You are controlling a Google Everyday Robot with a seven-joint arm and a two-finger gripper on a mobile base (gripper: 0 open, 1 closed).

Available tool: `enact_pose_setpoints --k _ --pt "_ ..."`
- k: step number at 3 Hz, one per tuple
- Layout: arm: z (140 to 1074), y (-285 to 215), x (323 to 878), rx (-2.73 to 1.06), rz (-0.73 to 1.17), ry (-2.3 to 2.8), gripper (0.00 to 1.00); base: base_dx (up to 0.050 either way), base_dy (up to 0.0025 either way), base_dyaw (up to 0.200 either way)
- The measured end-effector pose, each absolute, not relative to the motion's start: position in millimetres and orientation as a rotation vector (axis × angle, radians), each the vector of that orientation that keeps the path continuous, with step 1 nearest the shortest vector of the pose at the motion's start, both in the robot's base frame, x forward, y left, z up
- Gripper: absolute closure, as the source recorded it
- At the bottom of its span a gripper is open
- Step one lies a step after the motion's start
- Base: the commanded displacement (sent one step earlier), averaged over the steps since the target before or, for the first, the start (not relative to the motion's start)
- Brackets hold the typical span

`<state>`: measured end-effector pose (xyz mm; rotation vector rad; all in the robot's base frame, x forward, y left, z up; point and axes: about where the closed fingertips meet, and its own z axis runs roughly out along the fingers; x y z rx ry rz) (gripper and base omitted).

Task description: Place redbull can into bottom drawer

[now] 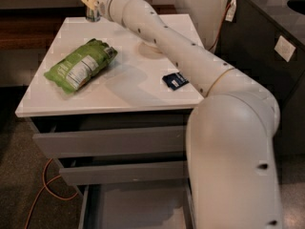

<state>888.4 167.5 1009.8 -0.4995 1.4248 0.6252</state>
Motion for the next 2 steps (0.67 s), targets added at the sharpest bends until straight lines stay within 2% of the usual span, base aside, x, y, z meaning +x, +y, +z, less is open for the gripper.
enact_pose_setpoints --k 1,2 --pt "1007.6 169.7 826.8 -0.540 0.664 1.448 1.00 0.000 0.00000 0.000" --pt "1008.2 170.0 825.6 -0.541 0.666 1.445 1.00 0.000 0.00000 0.000"
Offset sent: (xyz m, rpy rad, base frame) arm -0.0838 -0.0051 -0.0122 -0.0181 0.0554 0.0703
